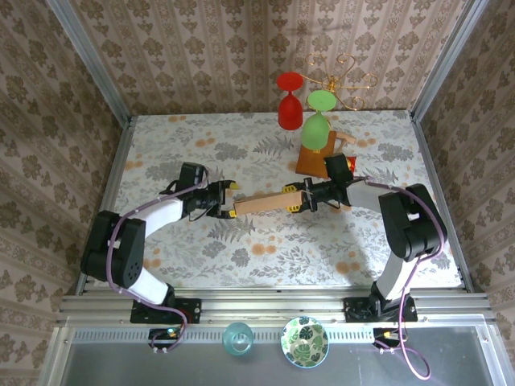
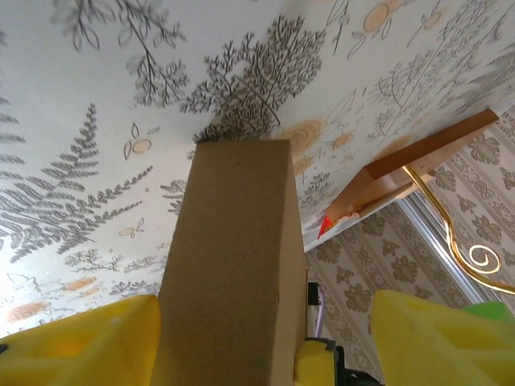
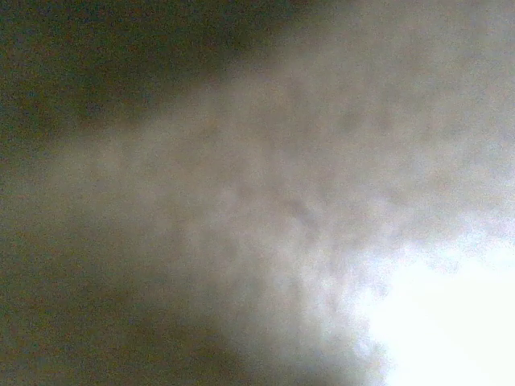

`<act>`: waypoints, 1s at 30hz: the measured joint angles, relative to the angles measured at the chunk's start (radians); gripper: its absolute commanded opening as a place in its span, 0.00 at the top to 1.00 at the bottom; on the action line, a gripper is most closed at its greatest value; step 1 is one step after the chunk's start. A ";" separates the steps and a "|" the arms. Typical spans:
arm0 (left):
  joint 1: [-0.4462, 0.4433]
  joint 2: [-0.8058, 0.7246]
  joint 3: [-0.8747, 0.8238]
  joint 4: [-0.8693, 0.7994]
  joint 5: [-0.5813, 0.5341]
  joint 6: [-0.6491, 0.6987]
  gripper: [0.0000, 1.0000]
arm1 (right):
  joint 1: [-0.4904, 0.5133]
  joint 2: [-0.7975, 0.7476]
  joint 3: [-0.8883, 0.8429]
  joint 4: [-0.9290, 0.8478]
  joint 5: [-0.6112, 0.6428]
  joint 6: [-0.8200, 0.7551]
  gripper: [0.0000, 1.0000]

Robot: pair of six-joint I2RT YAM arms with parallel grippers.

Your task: Fold the paper box

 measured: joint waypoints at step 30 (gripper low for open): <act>-0.087 -0.033 -0.151 0.286 -0.090 -0.174 0.69 | -0.012 0.027 0.009 0.013 -0.004 -0.004 0.39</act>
